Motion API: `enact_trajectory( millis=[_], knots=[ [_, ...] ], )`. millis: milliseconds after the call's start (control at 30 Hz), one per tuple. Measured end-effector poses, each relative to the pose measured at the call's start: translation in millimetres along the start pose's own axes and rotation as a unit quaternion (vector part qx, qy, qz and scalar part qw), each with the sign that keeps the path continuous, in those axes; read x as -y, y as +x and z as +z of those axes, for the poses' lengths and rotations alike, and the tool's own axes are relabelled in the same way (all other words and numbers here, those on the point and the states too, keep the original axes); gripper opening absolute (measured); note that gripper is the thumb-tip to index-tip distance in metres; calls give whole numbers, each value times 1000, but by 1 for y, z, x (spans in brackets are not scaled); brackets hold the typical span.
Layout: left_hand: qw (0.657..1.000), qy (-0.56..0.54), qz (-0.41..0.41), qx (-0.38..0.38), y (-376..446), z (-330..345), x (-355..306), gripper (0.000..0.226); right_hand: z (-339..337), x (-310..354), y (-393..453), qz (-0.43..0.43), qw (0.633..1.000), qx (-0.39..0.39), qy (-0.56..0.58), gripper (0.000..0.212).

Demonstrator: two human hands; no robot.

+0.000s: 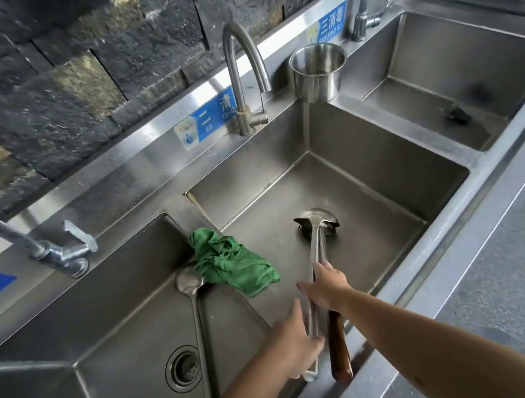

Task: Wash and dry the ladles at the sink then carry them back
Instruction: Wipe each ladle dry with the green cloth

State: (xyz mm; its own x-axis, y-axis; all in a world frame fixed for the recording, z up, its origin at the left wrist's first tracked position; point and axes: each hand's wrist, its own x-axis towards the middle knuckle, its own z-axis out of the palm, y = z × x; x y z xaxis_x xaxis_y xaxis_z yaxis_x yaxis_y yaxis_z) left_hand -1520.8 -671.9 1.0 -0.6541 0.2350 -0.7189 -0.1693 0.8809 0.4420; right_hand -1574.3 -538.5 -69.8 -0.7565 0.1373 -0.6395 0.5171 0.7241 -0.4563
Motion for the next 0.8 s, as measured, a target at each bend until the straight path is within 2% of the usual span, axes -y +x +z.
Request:
enact_trajectory(
  millis=[133,233,367,533,667,800],
  knots=[
    [998,-49,-19,29,-6,3,2,87,-2,1,-12,-11,999,0,-45,60],
    [997,-63,-2,32,-14,6,0,79,-3,1,-24,-32,996,2,-79,55],
    [996,-83,10,30,-17,6,6,73,3,-3,-32,-22,996,4,-87,65],
    [996,-92,-7,-1,-20,-5,31,81,0,8,-30,-21,995,-16,-96,80],
    [990,-141,-6,-32,-32,-18,57,65,0,32,-26,-55,993,-15,-100,80],
    [985,-161,-40,-48,-39,-26,90,81,3,61,-21,-103,991,-37,-79,74]
  ],
)
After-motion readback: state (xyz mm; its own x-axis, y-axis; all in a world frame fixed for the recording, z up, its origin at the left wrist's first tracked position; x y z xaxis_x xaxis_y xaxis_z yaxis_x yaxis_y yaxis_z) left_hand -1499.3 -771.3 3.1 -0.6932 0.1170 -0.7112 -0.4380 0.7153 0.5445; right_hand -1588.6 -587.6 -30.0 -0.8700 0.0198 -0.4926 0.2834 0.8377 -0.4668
